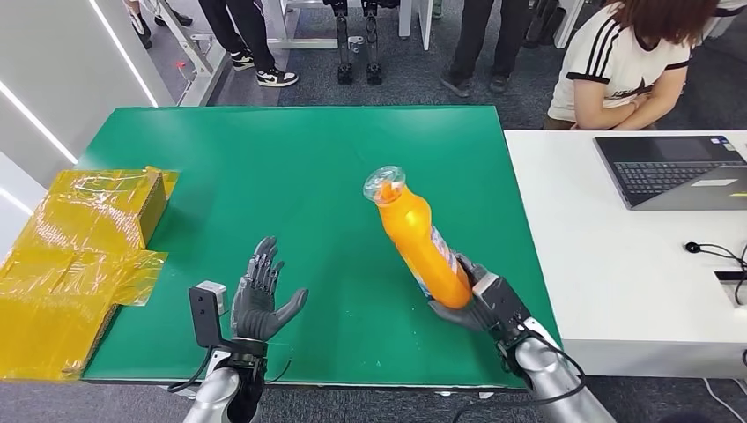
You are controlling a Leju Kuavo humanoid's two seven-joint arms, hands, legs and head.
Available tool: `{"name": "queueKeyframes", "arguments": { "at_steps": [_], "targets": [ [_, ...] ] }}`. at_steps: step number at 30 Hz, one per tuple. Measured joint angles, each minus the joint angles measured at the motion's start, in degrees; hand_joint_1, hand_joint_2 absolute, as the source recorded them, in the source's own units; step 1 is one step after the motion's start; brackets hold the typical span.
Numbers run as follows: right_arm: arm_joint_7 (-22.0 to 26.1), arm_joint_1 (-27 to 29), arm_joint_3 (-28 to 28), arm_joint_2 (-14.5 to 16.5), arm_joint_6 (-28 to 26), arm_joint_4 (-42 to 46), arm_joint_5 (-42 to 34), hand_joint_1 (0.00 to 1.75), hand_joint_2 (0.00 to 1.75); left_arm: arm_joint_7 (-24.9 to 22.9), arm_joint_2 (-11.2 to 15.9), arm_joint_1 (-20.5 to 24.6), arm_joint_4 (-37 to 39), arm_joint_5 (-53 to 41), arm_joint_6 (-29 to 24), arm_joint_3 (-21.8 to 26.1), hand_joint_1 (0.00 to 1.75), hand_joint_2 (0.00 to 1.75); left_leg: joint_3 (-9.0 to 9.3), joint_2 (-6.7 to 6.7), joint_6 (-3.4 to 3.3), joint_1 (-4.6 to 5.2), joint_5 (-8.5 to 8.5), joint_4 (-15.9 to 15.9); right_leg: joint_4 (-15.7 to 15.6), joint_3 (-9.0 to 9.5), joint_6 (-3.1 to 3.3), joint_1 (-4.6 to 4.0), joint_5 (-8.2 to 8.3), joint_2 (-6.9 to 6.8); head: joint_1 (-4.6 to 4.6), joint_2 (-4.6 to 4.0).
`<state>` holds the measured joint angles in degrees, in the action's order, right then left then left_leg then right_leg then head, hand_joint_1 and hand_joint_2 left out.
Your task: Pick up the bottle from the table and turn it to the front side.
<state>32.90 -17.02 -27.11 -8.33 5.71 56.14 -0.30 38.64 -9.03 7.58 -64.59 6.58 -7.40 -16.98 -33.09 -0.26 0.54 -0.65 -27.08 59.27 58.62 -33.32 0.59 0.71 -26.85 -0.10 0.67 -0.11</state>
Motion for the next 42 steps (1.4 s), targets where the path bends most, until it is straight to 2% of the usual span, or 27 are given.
{"name": "queueKeyframes", "arguments": {
  "at_steps": [7, 11, 18, 22, 30, 42],
  "targets": [
    [-0.6, 8.2, 3.14, 2.41, -5.21, 8.05, -1.69, 1.75, 1.75, -0.93, 0.33, 0.98, -0.01, -0.61, 0.22, -0.04, 0.0, 1.75, -0.07, 0.01, 0.01, 0.0, 0.01, 0.0, 0.0, -0.09, 0.0, 0.0, 0.0, 0.01, 0.01, 0.0],
    [-1.13, 9.81, 5.37, 4.76, -6.36, 10.24, -0.13, 1.75, 1.75, -3.24, 0.21, 4.32, -0.02, -1.4, 3.3, -1.07, 0.0, 1.75, -0.1, 0.04, 0.03, 0.0, 0.09, 0.0, 0.02, -0.13, 0.03, 0.0, 0.07, 0.04, 0.0, 0.0],
    [-0.23, 4.24, 5.85, 9.51, -5.7, 7.13, 2.18, 1.75, 1.75, -8.74, -1.42, 16.17, 0.21, 1.16, 10.48, -3.39, 0.0, 1.75, -0.3, 0.03, 0.02, 0.0, 0.41, 0.0, 0.03, -0.31, 0.03, 0.0, 0.38, 0.04, -0.01, 0.0],
    [-0.19, 1.02, 5.85, 11.13, -5.47, 4.98, 2.2, 1.75, 1.75, -10.47, -1.95, 20.37, 0.26, 2.69, 12.19, -4.55, 0.0, 1.75, -0.31, 0.03, 0.03, 0.0, 0.47, 0.0, 0.03, -0.34, 0.04, 0.01, 0.46, 0.05, 0.0, 0.0],
    [-0.96, -2.64, 5.85, 12.57, -5.14, 1.69, 2.72, 1.75, 1.75, -12.03, -2.36, 22.98, 0.27, 3.01, 13.18, -6.4, 0.0, 1.75, -0.39, 0.03, 0.04, 0.0, 0.47, 0.01, 0.03, -0.42, 0.04, 0.01, 0.46, 0.05, 0.01, 0.0],
    [-3.05, -5.85, 5.46, 13.28, -6.91, -0.7, 7.94, 1.75, 1.75, -12.93, -3.01, 23.85, 1.68, 2.39, 14.14, -9.04, 0.0, 1.75, -0.41, 0.03, 0.04, 0.0, 0.47, 0.01, 0.03, -0.45, 0.04, 0.01, 0.46, 0.05, 0.01, 0.0]
  ]
}}
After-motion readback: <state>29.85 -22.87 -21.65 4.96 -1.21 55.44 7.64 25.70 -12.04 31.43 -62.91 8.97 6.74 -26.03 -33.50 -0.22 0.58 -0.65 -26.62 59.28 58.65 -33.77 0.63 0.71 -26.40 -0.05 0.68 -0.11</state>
